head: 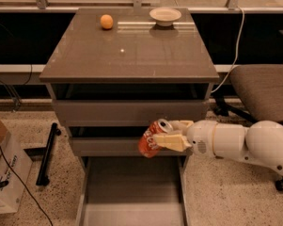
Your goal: Pick coke can from bottom drawer and place on counter
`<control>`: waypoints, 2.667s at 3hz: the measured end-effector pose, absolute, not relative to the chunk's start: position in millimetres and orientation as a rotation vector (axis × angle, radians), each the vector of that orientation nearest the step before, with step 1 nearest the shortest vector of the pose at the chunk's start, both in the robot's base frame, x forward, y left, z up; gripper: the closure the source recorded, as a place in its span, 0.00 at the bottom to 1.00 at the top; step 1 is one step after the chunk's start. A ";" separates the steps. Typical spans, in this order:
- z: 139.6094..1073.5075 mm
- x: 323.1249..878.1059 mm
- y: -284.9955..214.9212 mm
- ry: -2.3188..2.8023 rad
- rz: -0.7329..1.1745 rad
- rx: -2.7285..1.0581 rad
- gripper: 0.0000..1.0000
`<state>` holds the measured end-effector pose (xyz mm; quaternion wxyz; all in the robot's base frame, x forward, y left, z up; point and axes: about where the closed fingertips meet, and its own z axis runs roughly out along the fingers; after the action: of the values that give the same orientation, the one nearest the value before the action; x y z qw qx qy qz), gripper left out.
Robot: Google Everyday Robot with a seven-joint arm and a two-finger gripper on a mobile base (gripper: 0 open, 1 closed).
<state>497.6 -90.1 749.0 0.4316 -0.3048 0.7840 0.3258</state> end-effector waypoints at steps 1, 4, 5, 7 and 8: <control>795.2 497.0 -75.3 1.863 0.720 -0.855 1.00; 924.4 561.6 -66.3 1.828 0.360 -0.973 1.00; 953.3 592.6 -64.6 1.842 0.319 -0.971 1.00; 986.6 663.3 -63.3 1.864 0.300 -0.939 1.00; 984.7 702.0 -69.0 1.892 0.300 -0.912 1.00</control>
Offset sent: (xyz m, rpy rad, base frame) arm 0.0320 0.0235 0.1551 -0.2555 -0.3277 -0.0004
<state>702.0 -69.0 984.7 0.4880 -0.3750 0.7784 0.1236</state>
